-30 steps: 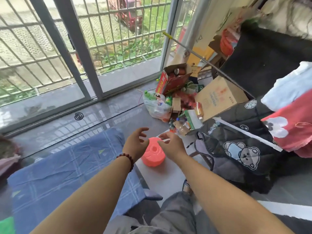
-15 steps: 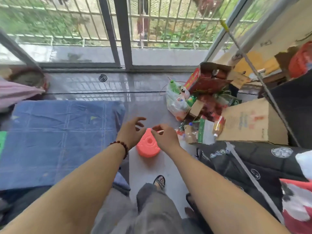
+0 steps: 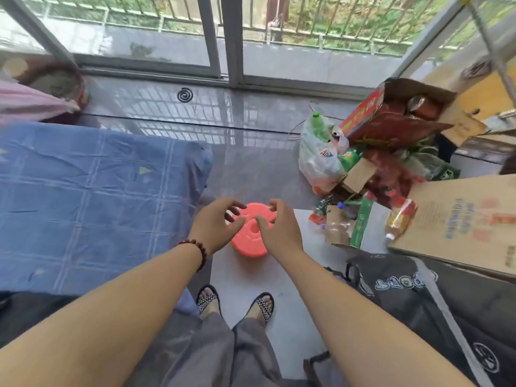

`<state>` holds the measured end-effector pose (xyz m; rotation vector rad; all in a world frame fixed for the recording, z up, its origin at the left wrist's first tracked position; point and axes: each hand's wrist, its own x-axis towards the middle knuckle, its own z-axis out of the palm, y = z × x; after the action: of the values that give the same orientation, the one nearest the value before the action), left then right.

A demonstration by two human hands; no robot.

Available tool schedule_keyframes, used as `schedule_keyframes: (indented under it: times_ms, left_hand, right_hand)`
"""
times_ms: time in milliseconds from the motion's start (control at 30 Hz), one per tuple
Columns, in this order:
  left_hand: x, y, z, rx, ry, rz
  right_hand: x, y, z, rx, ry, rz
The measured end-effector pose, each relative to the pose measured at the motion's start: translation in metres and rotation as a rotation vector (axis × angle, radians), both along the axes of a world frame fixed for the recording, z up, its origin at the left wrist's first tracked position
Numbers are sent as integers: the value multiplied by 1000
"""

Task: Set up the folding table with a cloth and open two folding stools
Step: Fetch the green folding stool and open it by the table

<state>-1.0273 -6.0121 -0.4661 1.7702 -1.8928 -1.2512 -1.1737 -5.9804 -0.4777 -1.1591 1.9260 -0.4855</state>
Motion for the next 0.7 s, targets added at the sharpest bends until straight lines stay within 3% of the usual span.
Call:
schedule_keyframes:
  times_ms: [200,400,700]
  left_hand:
    - [7,-18,-94,1,-99,-55]
    - [6,-11,-201,273,-222,-183]
    - [-17,9,-327,249,-303,-426]
  right_hand:
    - [-13,-16,-96,16,84,119]
    - [-19,-4,-182,19,159,213]
    - [-26,11,-304,137,230,342]
